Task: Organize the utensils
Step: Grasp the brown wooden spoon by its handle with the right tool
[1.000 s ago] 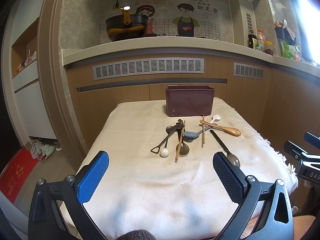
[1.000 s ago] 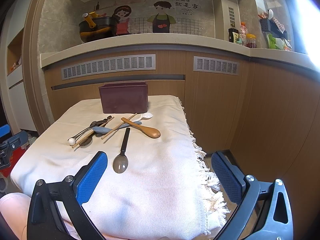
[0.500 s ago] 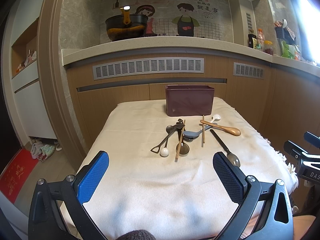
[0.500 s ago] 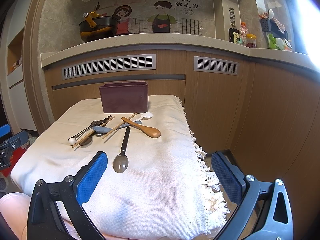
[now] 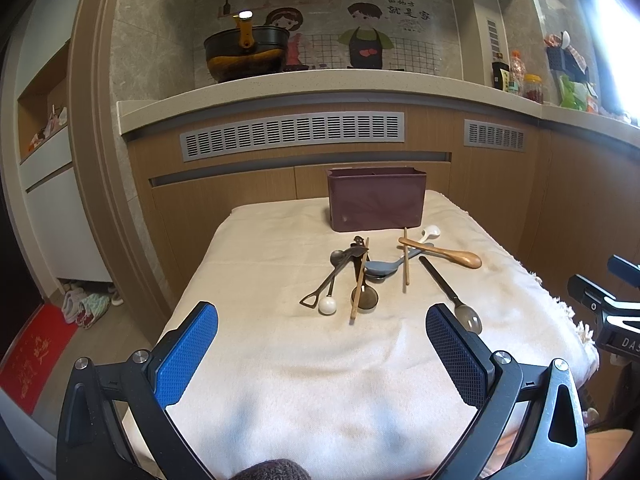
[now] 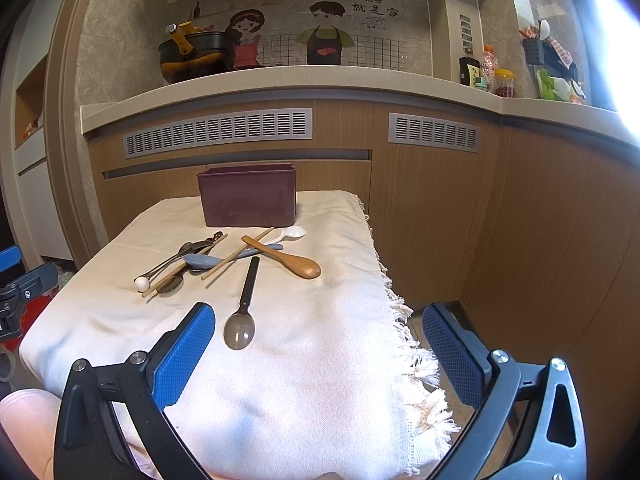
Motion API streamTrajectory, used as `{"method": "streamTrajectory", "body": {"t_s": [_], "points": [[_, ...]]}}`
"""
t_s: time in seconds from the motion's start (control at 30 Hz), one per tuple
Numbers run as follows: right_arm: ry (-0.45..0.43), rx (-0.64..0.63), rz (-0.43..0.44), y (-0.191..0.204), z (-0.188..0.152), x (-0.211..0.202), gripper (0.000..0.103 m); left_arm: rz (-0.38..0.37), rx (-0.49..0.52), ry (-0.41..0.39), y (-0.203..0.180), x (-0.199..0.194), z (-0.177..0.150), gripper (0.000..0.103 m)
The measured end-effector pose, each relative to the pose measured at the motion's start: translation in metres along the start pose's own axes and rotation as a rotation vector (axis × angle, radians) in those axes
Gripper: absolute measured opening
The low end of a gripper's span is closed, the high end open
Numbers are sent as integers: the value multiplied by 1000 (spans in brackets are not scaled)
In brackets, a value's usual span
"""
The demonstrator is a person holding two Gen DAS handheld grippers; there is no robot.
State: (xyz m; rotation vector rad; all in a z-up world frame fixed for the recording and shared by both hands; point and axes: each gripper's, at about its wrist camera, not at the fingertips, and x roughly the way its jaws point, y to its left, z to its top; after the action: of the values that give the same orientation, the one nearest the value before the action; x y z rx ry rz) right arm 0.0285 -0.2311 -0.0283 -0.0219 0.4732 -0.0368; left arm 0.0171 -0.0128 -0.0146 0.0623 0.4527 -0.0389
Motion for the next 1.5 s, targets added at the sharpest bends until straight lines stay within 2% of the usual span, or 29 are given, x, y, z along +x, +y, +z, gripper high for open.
{"method": "streamTrajectory", "body": {"t_s": [0.2,0.3,0.4,0.5,0.67,0.9,0.93,1.0,1.03,1.1,1.2,1.33,1.43,1.5], "points": [[-50,-37,-37,1,25,15,103,-25,5,-22,1,14,25,103],[-79,-65,-35,7,40,25,103,-9,16,-41,1,27,41,103],[-69,-102,-8,13,55,43,103,-15,24,-25,1,47,54,103],[-23,-145,49,18,66,66,103,-34,56,-5,0,70,70,103],[106,-202,177,27,75,122,103,-61,71,25,6,115,96,103],[219,-316,252,42,73,195,100,-24,88,90,10,175,101,103],[236,-322,273,44,74,204,98,-35,75,111,11,184,100,103],[268,-348,296,48,75,221,83,-51,61,131,13,197,98,103],[284,-370,303,52,74,230,79,-50,63,134,14,203,97,103],[321,-405,313,57,72,244,61,-61,50,135,16,212,96,103],[401,-421,358,61,68,262,44,-127,-12,170,25,225,94,103],[460,-424,387,62,60,273,40,-117,3,192,23,235,90,103],[478,-408,403,59,59,275,33,-135,10,228,21,243,88,103],[502,-408,393,58,58,275,17,-147,13,235,18,246,88,103]]}}
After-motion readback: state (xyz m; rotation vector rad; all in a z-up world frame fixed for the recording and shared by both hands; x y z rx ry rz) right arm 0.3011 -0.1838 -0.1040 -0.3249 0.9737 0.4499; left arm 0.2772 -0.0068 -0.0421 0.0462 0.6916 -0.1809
